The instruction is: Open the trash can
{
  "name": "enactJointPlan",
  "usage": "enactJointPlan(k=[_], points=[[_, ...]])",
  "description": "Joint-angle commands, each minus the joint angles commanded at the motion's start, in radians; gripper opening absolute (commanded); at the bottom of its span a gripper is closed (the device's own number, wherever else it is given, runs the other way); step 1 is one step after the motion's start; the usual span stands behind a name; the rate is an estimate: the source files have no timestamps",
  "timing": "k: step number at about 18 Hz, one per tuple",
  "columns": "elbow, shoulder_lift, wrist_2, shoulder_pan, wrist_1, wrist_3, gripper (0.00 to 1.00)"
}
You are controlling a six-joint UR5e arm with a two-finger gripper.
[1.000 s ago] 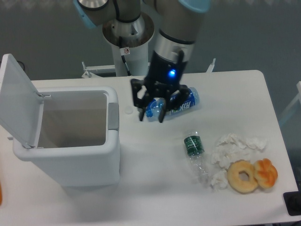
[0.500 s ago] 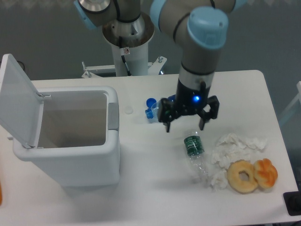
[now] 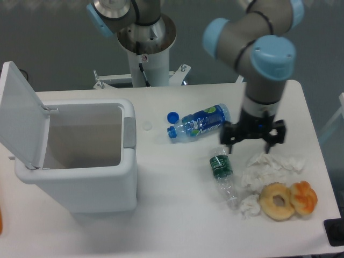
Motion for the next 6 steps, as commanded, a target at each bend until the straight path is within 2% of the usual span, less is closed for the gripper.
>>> enactJointPlan(k=[3,6], points=[[-0.006,-0.012,0.014,0.022,0.003,0.114,1.00],[-0.011,-0.011,0.046,0.028,0.002,0.129,1.00]])
